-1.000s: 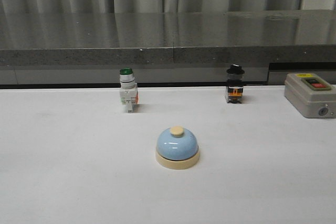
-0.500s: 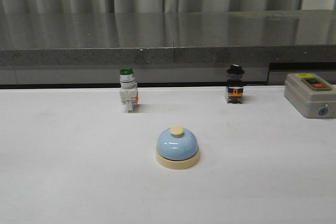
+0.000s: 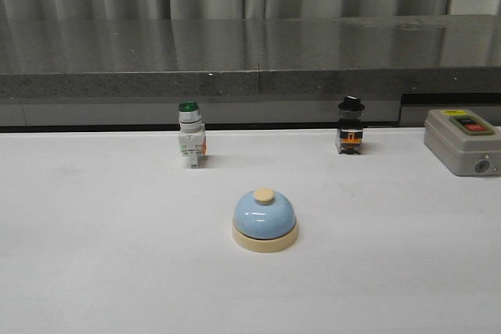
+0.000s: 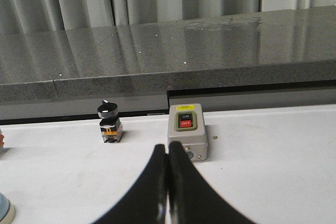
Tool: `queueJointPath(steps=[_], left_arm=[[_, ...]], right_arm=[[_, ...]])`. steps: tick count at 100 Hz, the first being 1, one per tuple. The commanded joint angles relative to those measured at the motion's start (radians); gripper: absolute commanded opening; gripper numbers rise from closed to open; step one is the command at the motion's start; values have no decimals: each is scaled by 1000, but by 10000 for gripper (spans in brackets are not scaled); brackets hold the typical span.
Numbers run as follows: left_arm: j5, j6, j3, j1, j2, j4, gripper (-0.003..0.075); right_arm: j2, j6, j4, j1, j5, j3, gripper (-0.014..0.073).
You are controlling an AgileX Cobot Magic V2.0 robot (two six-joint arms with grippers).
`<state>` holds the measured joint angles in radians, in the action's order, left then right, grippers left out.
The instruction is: Place and press bell with both arms
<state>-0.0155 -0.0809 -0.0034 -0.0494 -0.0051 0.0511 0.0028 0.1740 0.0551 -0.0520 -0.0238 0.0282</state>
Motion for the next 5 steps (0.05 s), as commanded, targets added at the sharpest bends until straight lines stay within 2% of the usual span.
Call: queueJointPath(steps=[1, 5], left_arm=[[-82, -10, 55, 1, -32, -1, -21], [-82, -10, 55, 1, -32, -1, -21]], right_arm=[[8, -9, -1, 6, 70, -19, -64], [8, -9, -1, 6, 70, -19, -64]])
